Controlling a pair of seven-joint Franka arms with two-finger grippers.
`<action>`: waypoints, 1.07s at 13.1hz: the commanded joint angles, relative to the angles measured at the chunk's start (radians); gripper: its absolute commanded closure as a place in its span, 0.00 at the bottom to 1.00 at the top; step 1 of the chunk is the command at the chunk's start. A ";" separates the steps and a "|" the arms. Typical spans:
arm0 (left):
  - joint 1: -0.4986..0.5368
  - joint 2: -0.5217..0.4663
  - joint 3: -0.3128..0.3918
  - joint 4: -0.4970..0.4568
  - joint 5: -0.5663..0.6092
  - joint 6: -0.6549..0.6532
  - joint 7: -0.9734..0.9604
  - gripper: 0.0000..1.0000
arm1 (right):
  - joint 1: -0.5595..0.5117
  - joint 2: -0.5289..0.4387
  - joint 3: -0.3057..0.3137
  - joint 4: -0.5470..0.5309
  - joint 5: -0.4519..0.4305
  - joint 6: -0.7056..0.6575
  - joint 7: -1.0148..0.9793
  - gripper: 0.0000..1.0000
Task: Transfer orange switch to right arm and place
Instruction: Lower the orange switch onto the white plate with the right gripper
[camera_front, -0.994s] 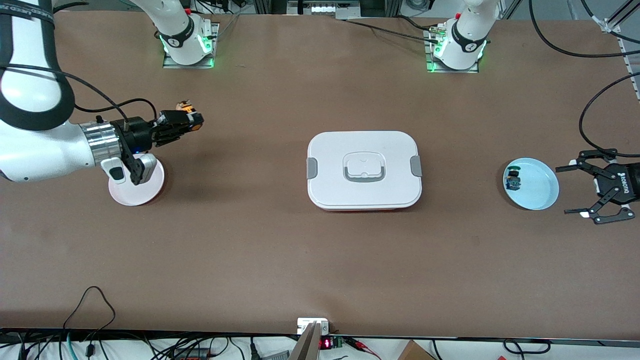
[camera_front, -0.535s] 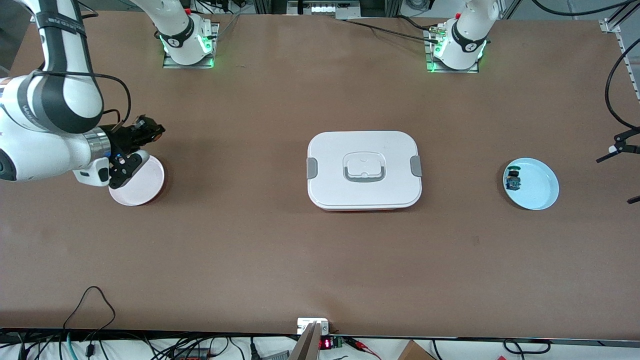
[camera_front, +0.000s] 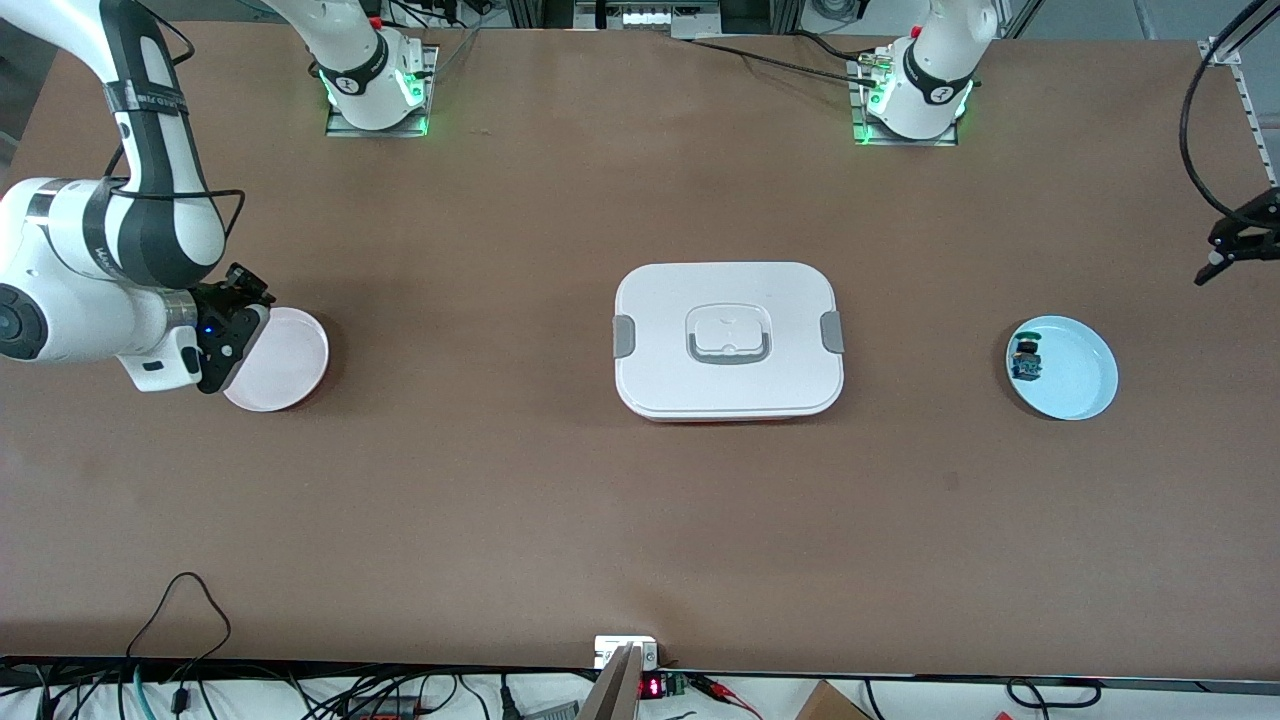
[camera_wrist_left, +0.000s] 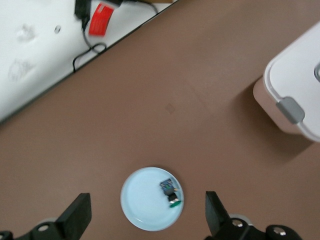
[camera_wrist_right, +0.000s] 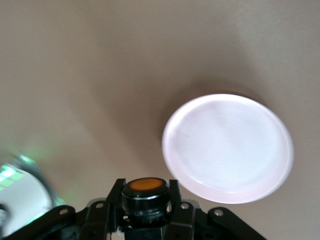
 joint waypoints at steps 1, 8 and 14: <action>-0.026 -0.060 0.015 -0.093 0.026 -0.017 -0.240 0.00 | -0.025 -0.026 0.017 -0.078 -0.071 0.157 -0.133 0.90; -0.056 -0.058 -0.057 -0.076 0.093 -0.172 -0.693 0.00 | -0.040 -0.012 0.017 -0.258 -0.073 0.532 -0.394 0.89; -0.050 -0.052 -0.103 -0.020 0.162 -0.184 -0.686 0.00 | -0.059 0.023 0.017 -0.343 -0.073 0.692 -0.477 0.87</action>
